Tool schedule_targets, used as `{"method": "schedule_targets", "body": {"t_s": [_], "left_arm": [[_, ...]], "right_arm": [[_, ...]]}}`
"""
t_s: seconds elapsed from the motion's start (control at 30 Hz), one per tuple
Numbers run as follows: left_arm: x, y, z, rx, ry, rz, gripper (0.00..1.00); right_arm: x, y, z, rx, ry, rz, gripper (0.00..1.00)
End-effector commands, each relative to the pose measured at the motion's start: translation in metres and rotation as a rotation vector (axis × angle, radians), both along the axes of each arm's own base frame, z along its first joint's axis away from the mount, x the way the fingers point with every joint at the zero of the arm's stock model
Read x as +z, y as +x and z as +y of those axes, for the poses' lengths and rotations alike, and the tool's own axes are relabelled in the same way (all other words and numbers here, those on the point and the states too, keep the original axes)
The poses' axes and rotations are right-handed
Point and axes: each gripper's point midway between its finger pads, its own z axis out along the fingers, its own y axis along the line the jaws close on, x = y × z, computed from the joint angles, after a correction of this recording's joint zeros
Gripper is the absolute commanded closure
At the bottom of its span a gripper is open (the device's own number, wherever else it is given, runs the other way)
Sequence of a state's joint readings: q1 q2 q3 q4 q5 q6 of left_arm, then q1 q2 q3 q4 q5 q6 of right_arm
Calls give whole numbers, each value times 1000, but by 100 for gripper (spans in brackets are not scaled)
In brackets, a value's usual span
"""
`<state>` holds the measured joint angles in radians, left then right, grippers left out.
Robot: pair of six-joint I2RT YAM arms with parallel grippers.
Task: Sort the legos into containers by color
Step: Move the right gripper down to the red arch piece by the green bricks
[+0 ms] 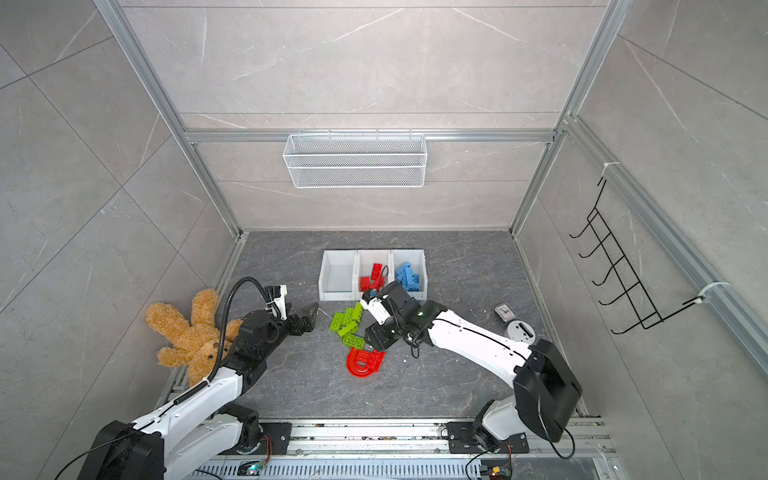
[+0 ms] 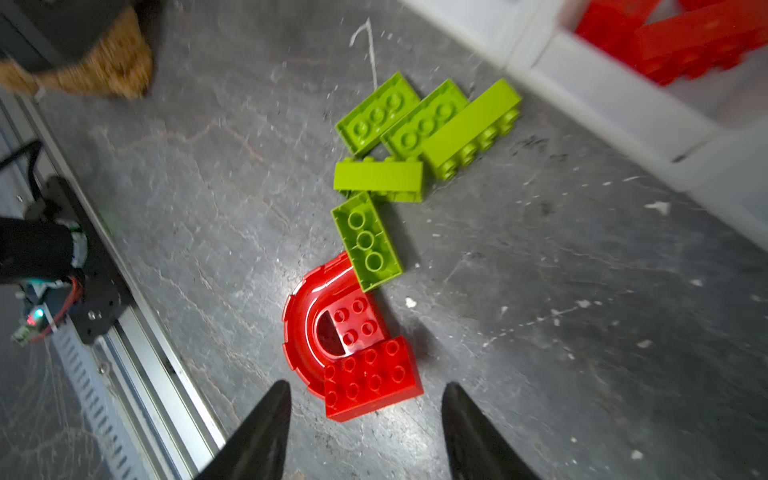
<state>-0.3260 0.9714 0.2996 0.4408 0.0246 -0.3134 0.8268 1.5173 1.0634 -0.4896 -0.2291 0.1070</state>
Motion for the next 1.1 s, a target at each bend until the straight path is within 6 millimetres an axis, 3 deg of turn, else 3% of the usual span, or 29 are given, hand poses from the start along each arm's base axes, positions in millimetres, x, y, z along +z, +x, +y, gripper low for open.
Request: {"method": "schedule_targets", "body": {"t_s": [0.0, 0.37, 0.8, 0.97, 1.07], "left_arm": [[13, 0, 7, 35, 3, -59, 1], [17, -3, 18, 89, 16, -78, 1], [18, -4, 22, 107, 18, -86, 1], [16, -3, 20, 101, 20, -76, 1], [15, -2, 19, 99, 19, -73, 1]], "right_arm": [[-19, -18, 18, 163, -89, 18, 36], [-53, -8, 24, 280, -288, 42, 31], [-76, -18, 26, 317, -338, 118, 29], [-67, -18, 15, 287, -364, 89, 27], [-55, -16, 7, 254, -365, 53, 19]]}}
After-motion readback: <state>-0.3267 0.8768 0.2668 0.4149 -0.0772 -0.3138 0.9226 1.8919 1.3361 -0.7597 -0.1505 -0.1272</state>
